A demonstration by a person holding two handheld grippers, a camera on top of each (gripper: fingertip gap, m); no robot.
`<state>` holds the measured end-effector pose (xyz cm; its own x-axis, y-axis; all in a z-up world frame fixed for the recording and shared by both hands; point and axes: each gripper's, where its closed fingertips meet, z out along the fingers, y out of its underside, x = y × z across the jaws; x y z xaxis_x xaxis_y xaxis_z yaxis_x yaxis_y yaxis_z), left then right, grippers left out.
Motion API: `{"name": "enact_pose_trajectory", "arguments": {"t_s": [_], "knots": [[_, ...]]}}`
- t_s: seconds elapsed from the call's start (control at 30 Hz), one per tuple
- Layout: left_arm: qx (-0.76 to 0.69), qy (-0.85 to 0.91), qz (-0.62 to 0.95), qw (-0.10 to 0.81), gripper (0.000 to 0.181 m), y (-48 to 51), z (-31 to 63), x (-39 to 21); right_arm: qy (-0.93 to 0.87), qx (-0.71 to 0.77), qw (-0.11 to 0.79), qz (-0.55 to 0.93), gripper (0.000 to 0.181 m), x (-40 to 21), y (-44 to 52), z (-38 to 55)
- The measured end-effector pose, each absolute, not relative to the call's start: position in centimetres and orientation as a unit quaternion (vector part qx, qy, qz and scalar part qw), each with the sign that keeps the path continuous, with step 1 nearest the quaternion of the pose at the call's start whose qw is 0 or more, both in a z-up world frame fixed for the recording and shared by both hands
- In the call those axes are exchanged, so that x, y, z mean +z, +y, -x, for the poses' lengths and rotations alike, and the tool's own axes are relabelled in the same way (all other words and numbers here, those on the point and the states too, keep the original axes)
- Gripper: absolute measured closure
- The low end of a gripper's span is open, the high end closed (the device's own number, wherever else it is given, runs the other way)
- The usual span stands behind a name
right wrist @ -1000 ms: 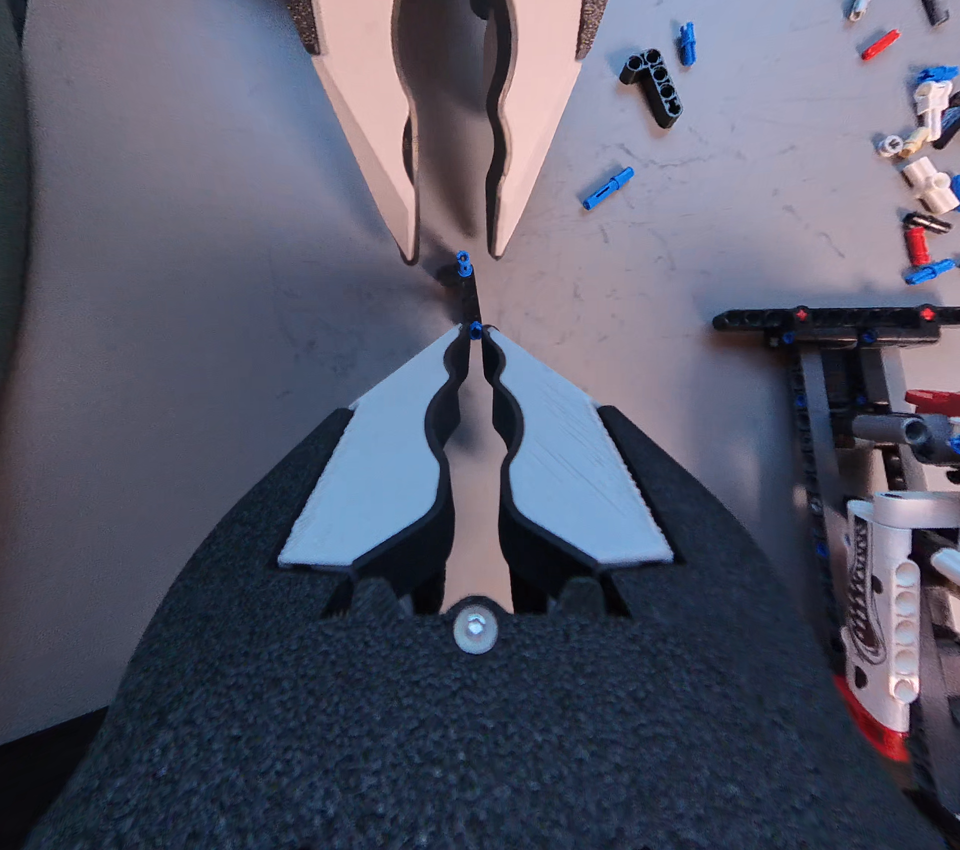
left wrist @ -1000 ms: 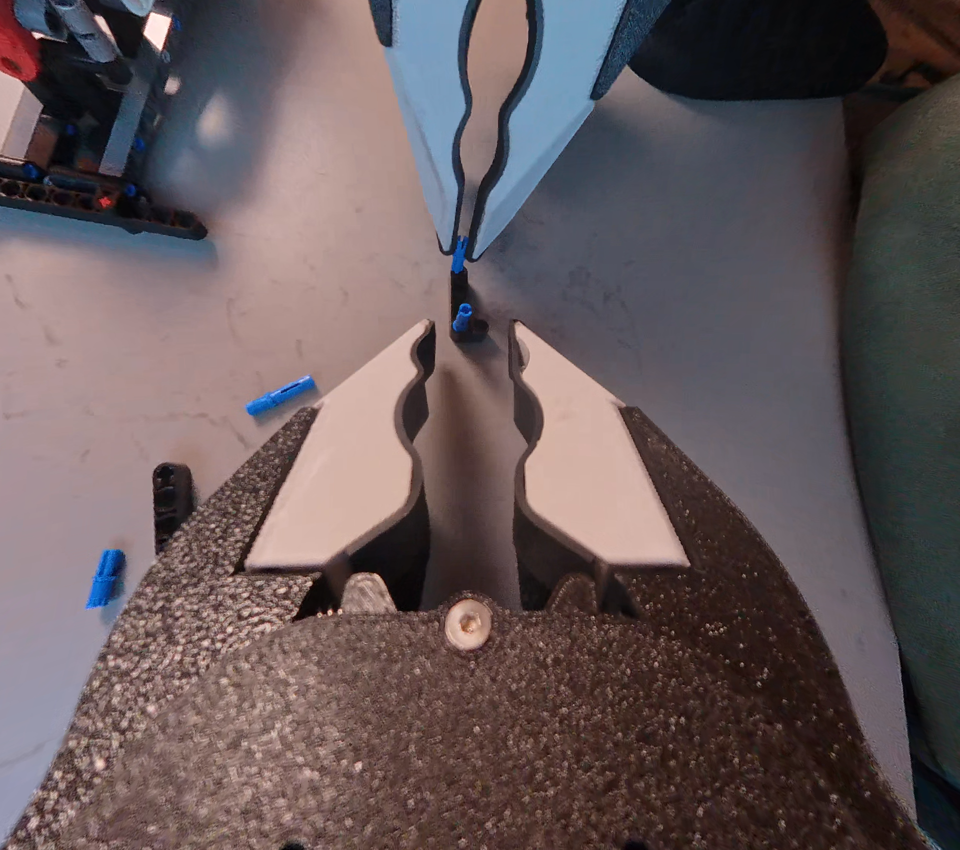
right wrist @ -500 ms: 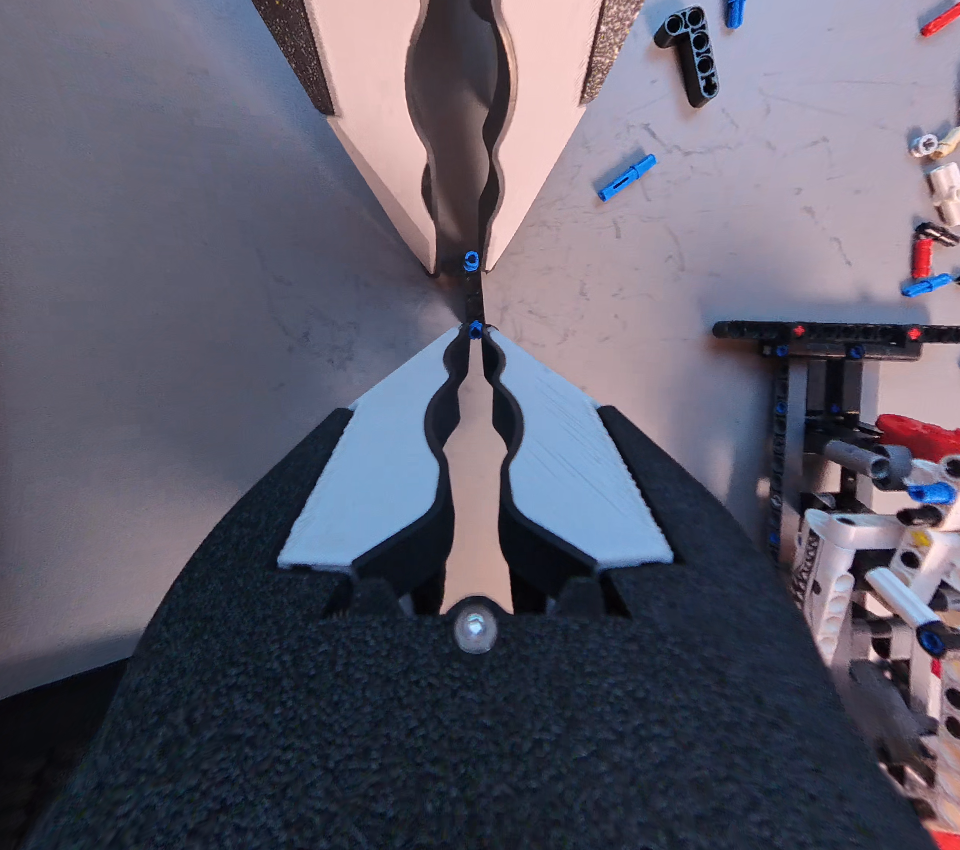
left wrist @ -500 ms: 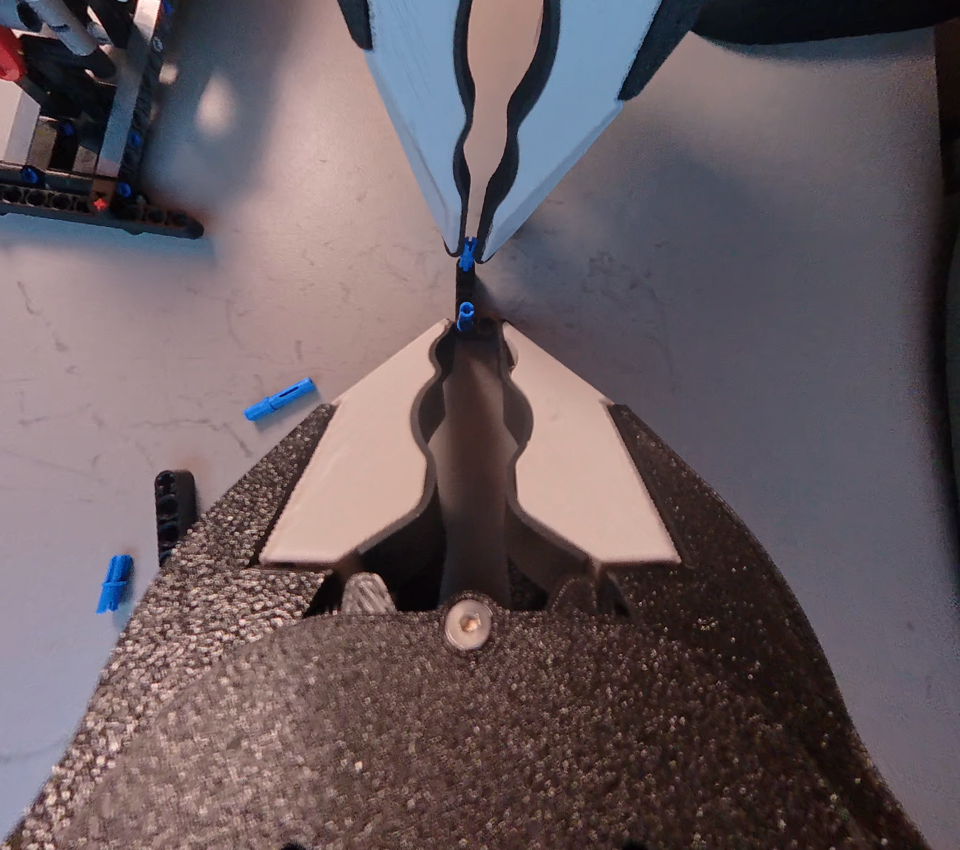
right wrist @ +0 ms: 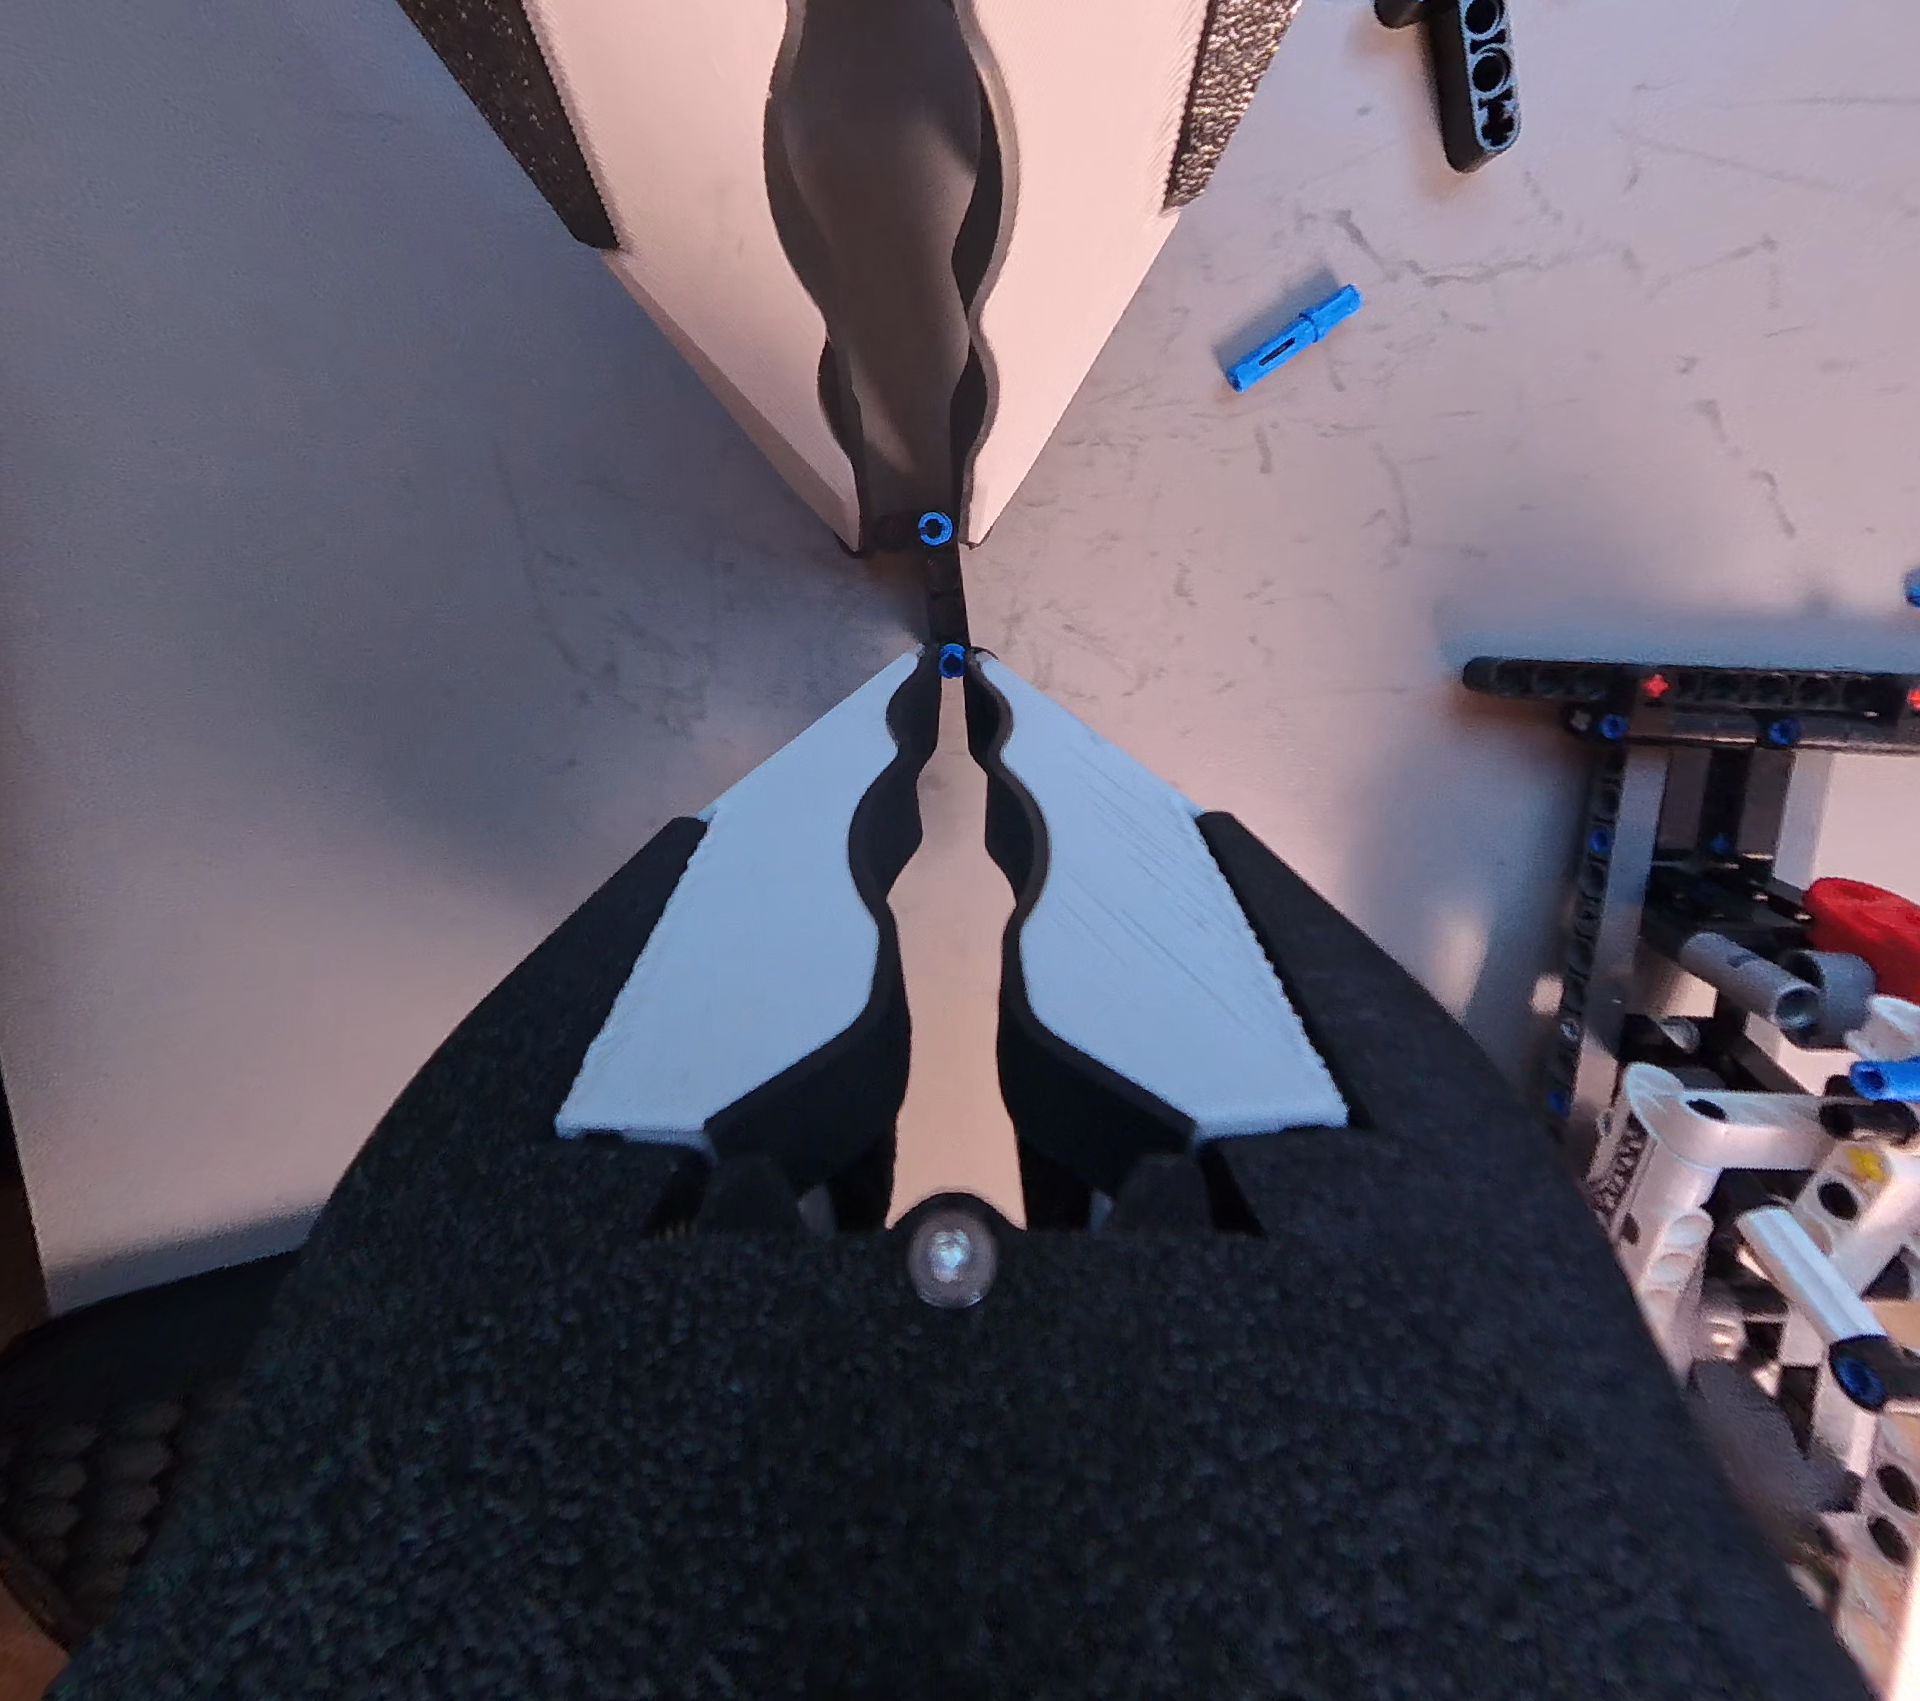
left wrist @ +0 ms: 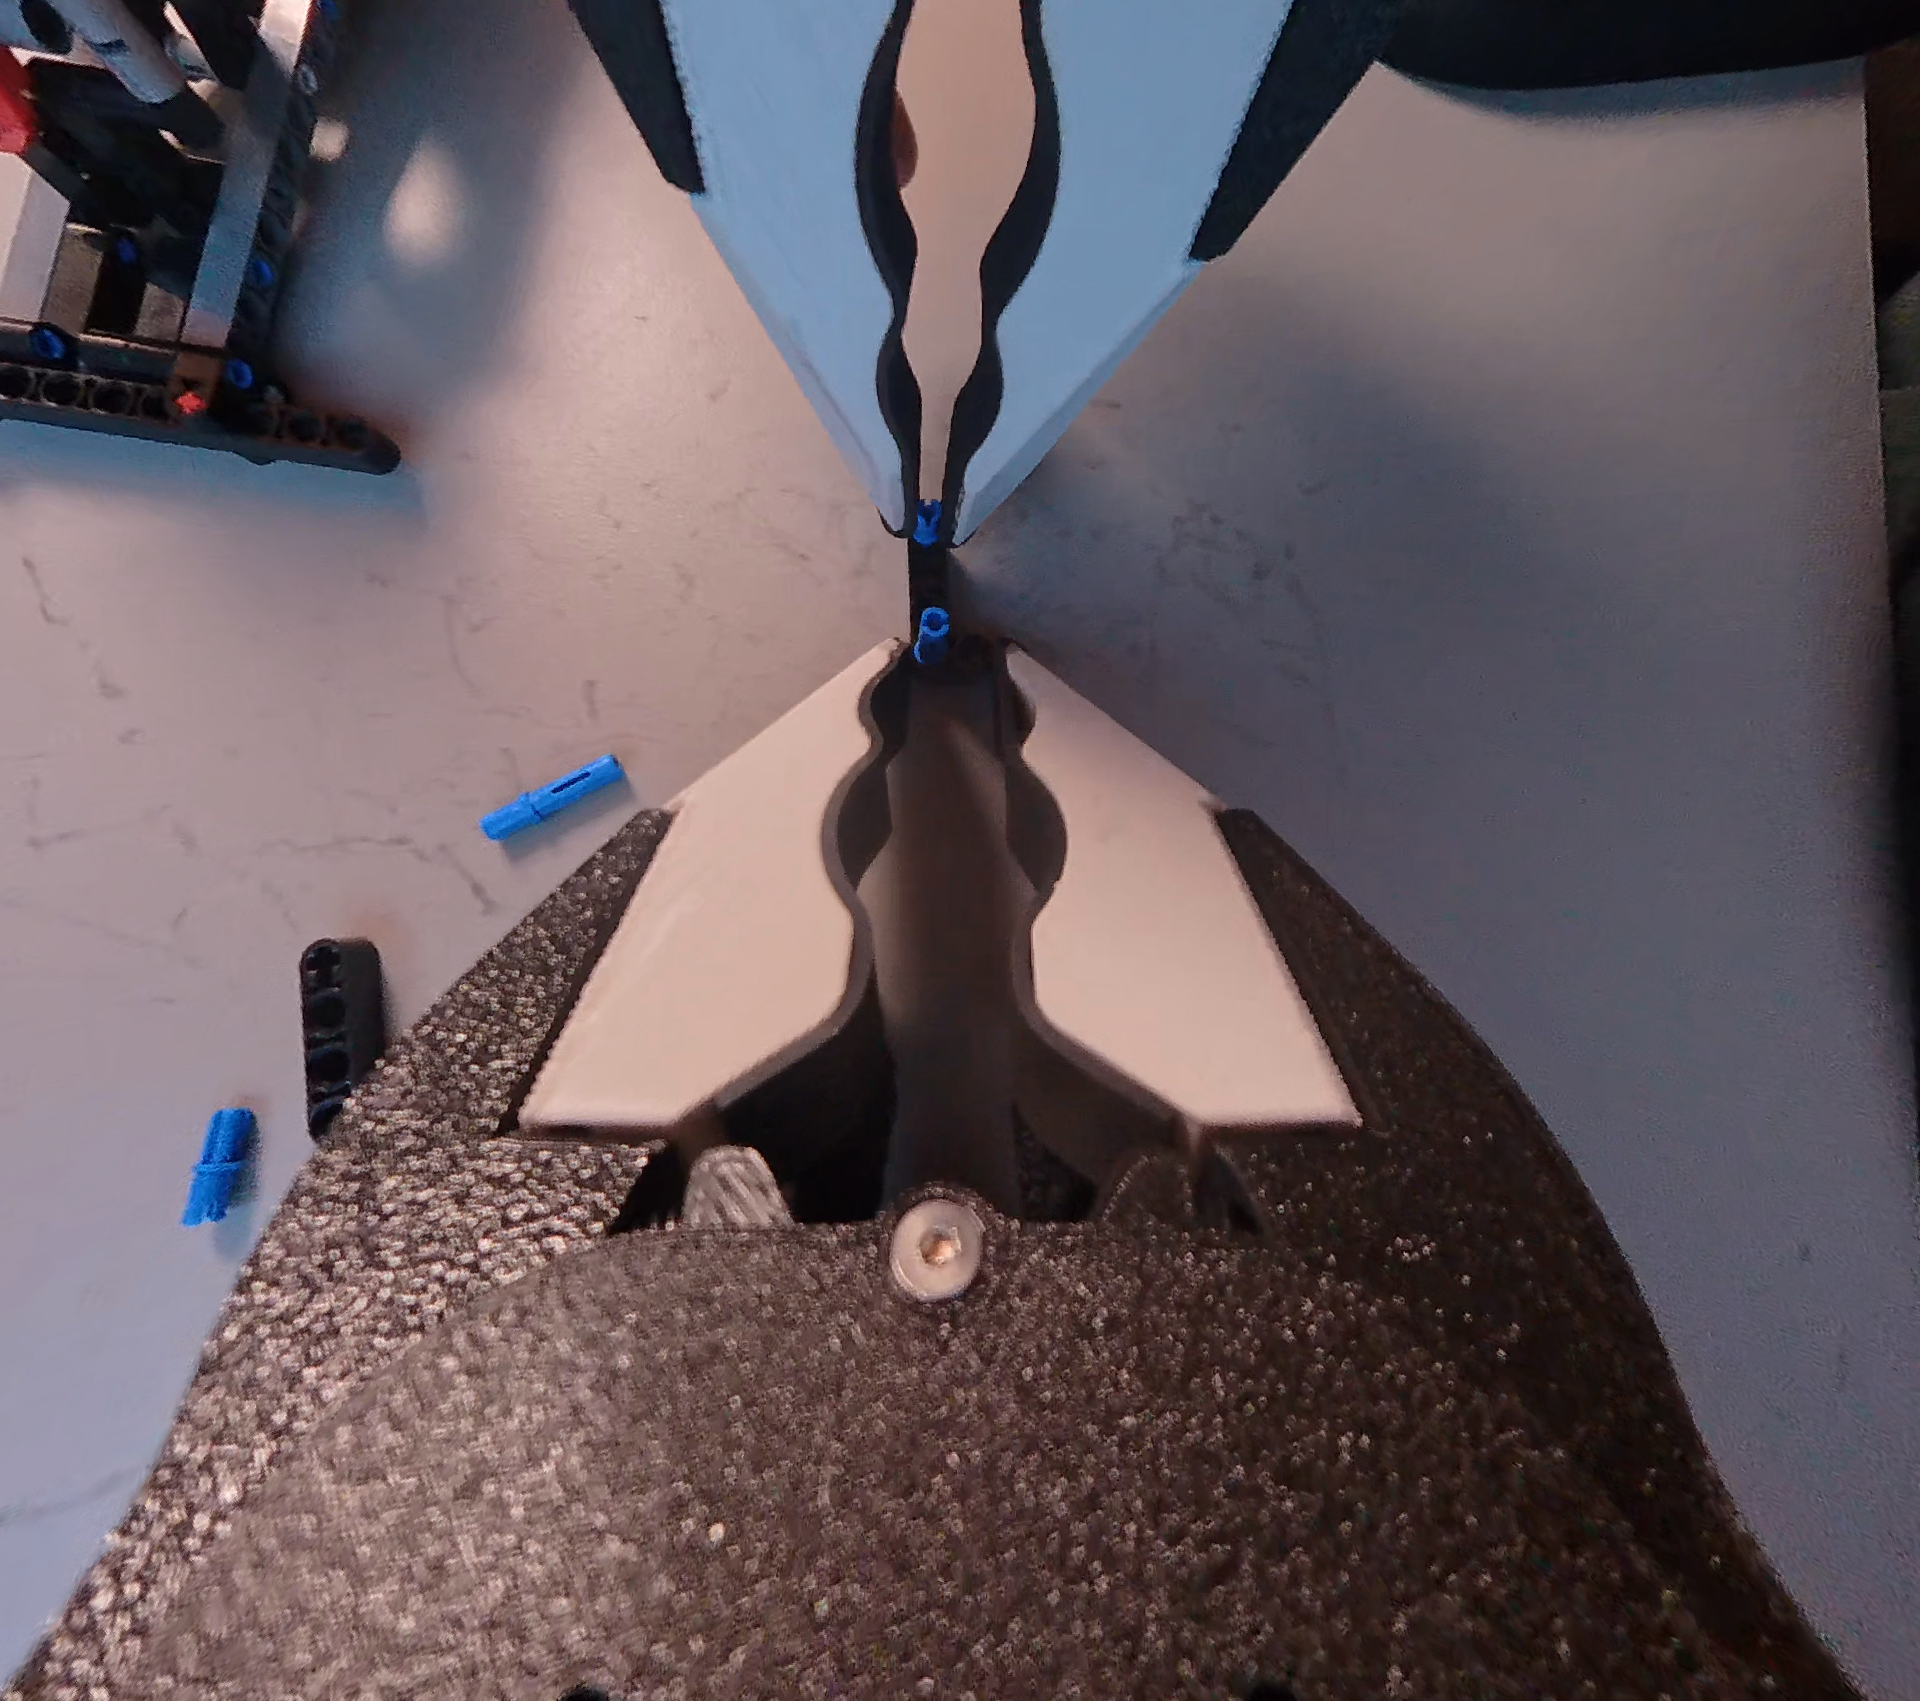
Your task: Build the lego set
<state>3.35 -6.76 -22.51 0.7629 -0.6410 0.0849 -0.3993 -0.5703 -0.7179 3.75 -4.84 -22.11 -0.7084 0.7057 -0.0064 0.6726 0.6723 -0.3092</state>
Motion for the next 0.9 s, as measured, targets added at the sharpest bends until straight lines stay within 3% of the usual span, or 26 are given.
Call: {"name": "enact_pose_trajectory", "arguments": {"t_s": [0.27,0.47,0.9], "knots": [[-0.169,0.3,0.87,0.352,0.167,-6.8,-3.4,-22.5,-0.877,0.222,0.127,0.407,0.167,-20.9,-4.8,-3.5],[-0.169,0.299,0.871,0.352,0.167,-6.8,-3.3,-22.5,-0.88,0.224,0.113,0.403,0.18,-21.1,-5.0,-3.6],[-0.171,0.3,0.87,0.353,0.167,-6.8,-3.3,-22.5,-0.918,0.144,0.061,0.364,0.181,-21.3,-5.0,-3.7]]}}
